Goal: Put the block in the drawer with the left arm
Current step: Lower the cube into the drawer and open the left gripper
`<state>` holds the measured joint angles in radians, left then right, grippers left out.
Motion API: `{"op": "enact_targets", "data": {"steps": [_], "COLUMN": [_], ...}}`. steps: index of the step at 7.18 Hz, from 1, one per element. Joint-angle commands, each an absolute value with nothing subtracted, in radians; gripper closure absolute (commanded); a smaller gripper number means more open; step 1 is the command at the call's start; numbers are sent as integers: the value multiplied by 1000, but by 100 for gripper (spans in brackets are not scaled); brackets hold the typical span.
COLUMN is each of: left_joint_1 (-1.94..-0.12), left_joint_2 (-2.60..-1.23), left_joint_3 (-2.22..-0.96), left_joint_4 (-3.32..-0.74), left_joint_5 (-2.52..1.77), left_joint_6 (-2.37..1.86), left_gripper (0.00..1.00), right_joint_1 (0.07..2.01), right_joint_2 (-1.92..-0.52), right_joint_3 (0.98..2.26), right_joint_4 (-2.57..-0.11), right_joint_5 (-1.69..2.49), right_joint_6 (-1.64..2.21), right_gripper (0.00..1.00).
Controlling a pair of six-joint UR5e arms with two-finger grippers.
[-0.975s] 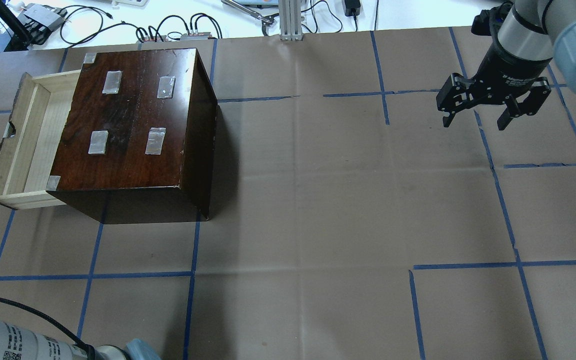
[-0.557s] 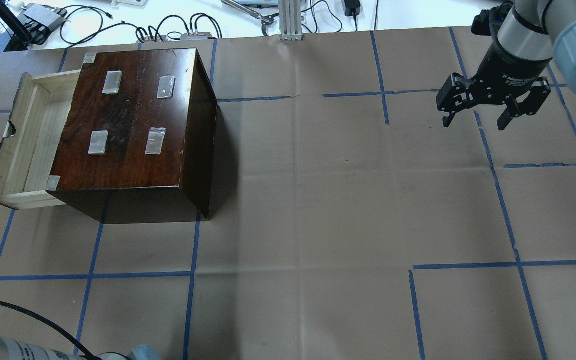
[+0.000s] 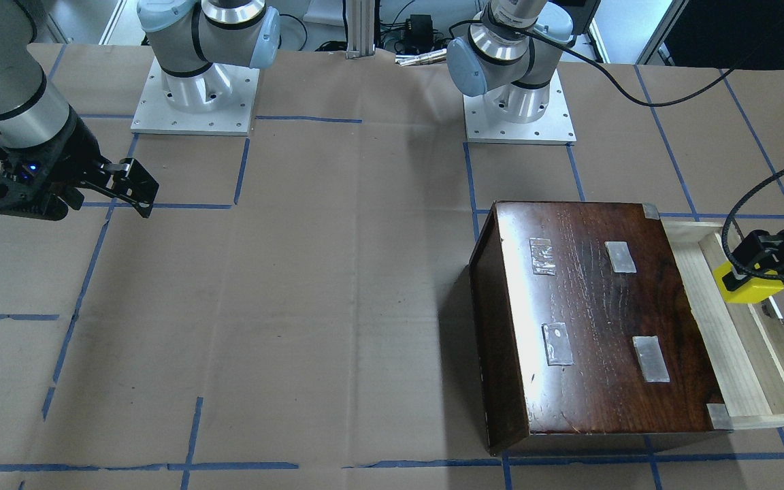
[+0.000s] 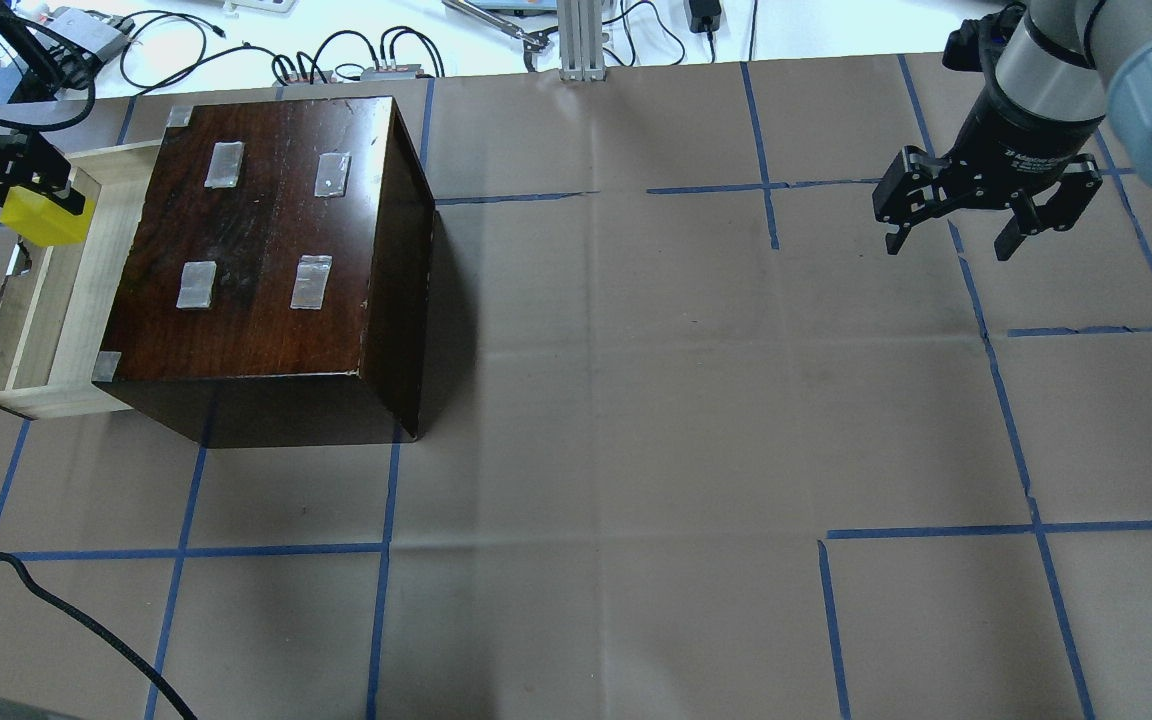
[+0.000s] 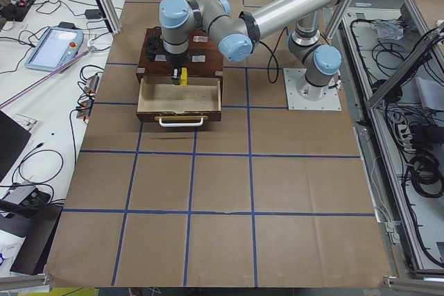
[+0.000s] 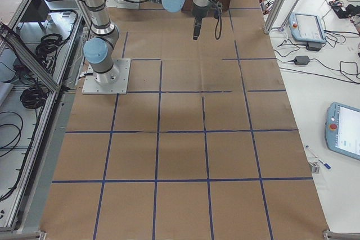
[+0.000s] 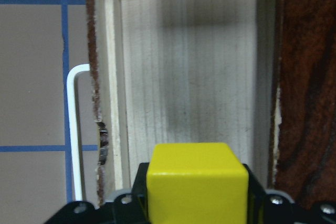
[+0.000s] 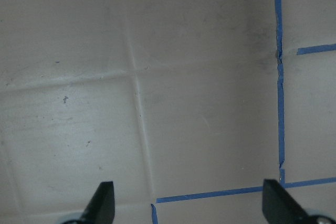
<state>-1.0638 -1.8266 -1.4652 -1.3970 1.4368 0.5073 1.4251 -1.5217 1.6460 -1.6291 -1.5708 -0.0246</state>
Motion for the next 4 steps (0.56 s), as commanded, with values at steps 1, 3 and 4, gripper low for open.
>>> {"op": "enact_targets", "data": {"steps": [1,3,4], "left_joint_1": [-1074,-1074,-1074], "left_joint_2": [-1864,-1903,-1917], "left_joint_3": [-1476,-1476,-1476], "left_joint_4": [-1390,-1362,-1349], "left_joint_5": [1439,1440,1440], "left_joint_6": [491,491,491], "left_gripper": [55,55,55], "right_joint_1": [1425,1425,1425], "right_joint_2": [-1522,-1522,-1522], "right_joint_3": [1646,1646,1646], "right_joint_4": [-1629,-1629,-1629], "right_joint_5": [-1571,-1571,-1571], "right_joint_6": [-25,-25,-25], "right_gripper": [0,0,0]}}
